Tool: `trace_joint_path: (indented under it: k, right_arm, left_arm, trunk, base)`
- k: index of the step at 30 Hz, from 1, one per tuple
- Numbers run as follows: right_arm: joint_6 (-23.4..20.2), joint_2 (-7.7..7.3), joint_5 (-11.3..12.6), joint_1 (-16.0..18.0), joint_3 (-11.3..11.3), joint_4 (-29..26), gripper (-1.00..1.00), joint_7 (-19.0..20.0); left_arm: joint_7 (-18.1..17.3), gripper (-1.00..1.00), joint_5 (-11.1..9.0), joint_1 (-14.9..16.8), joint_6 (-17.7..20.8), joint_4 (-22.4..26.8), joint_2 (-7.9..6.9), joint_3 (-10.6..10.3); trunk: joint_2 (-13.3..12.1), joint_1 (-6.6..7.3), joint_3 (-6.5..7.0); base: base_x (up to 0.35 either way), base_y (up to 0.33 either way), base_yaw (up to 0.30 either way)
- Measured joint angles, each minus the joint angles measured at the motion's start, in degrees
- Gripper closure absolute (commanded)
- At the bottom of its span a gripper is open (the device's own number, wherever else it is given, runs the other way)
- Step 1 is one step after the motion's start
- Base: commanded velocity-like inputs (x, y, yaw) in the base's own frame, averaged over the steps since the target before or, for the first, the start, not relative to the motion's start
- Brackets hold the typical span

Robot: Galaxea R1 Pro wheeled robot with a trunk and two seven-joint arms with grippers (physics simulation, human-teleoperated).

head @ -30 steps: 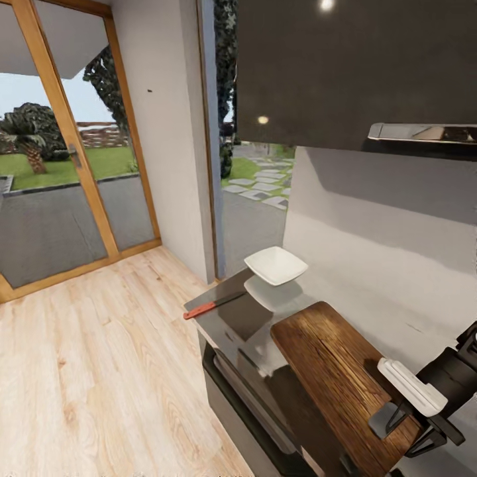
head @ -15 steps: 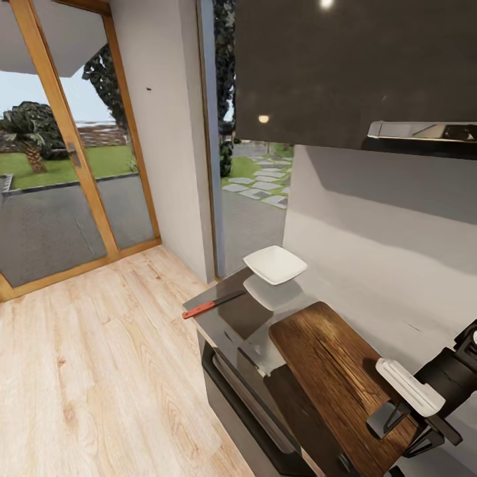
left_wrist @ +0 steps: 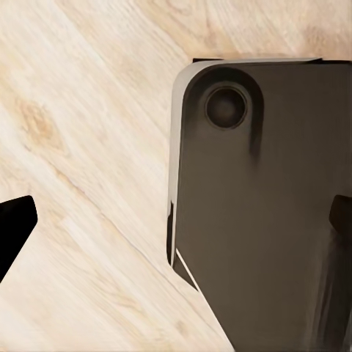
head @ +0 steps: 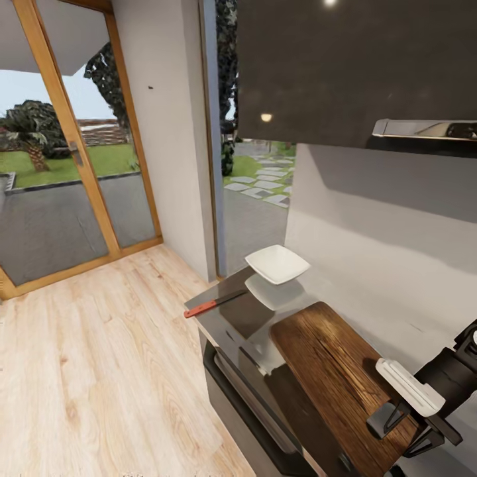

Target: In the kitchen, take the Vidalia onion out of the sink, dice it on the chopping board with the paring knife, put the diced onion into the bowl on the countertop, then place both the paring knife and the chopping board into the sink.

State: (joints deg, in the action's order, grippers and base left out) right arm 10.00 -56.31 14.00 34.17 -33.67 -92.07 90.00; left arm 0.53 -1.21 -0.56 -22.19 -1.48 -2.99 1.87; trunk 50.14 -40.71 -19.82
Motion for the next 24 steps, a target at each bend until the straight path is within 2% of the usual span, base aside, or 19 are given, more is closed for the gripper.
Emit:
trace_joint_path:
  k: [24]
  right_arm:
    - [0.0,0.01,-0.1,0.0,0.1,0.0,1.0,0.0]
  left_arm:
    - [0.0,-1.0,0.0,0.0,0.0,0.0,0.0,0.0]
  trunk:
    - [0.0,0.0,-2.03]
  base:
    - [0.0,0.0,0.124]
